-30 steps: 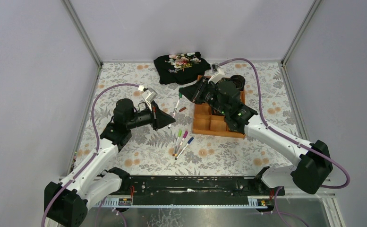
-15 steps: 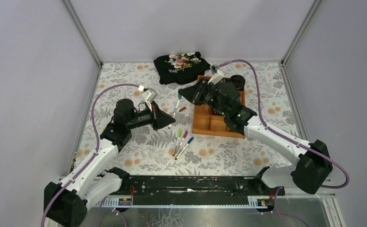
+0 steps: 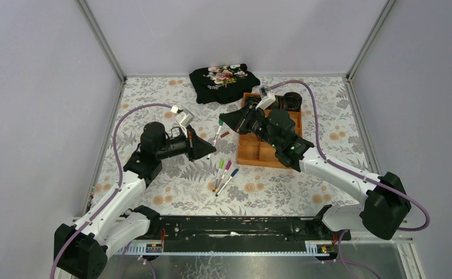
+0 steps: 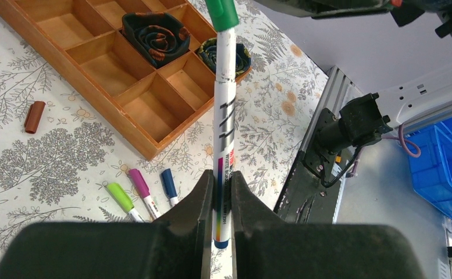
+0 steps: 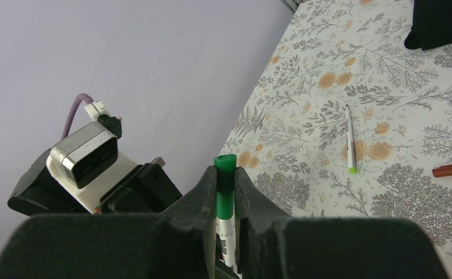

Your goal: Insert the pens into the pen caps

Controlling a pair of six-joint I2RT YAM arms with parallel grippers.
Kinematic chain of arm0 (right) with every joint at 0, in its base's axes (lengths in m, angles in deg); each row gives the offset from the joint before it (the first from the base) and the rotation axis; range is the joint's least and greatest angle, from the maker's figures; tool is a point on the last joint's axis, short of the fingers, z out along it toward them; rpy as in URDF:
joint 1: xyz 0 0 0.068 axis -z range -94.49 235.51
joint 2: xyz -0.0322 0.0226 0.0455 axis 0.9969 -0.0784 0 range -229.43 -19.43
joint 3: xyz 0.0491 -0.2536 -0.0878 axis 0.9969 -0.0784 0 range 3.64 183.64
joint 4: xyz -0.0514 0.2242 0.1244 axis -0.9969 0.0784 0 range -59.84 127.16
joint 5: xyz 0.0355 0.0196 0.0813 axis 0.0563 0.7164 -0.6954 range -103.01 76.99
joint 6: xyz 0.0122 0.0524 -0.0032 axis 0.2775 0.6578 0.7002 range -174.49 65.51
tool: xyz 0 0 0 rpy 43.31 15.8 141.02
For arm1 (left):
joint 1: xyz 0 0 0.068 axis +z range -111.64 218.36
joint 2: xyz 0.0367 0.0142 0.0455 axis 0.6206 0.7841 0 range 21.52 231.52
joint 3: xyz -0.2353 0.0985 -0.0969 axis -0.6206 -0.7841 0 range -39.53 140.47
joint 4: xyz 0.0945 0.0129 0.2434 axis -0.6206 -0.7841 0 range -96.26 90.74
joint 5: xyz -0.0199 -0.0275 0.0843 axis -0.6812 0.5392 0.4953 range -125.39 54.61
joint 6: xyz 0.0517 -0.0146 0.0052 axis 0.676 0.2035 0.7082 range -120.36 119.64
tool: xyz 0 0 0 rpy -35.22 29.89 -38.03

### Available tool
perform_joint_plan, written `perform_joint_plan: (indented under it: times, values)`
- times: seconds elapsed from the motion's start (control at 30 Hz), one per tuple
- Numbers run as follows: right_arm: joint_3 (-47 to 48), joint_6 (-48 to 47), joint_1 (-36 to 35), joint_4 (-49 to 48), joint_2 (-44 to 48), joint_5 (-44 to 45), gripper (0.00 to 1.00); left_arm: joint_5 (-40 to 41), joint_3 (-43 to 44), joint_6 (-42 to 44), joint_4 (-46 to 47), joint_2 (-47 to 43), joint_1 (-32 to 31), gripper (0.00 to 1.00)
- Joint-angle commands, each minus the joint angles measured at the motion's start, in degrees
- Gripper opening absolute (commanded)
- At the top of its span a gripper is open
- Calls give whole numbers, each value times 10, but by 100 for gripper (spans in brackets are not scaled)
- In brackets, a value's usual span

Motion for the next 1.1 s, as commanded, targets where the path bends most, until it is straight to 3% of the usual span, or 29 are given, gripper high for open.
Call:
perform_joint_plan:
  times: [0.0, 0.23, 0.43, 0.47, 0.57, 0.67, 0.8, 1.07]
  values:
    - [-38, -12, -37, -54, 27, 38, 0, 17, -2, -2, 33, -14, -1, 0]
    - [-99, 2, -79, -116, 30, 74, 0, 24, -6, -6, 37, -21, 6, 0]
    - [-112, 6, -91, -119, 19, 43, 1, 22, -7, -10, 43, -22, 12, 0]
    - [-110, 3, -90, -114, 22, 41, 9, 21, -8, -10, 43, -22, 11, 0]
    - [-99, -14, -84, -90, 40, 48, 46, 15, -9, -11, 45, -23, 13, 0]
    - [-81, -18, -56, -75, 54, 32, 66, 7, -10, -13, 49, -22, 12, 0]
    - [-51, -14, 4, -85, 41, -53, 74, -4, -11, -15, 54, -20, 12, 0]
    - [23, -23, 50, -95, -19, -183, 74, -14, -10, -16, 58, -19, 12, 0]
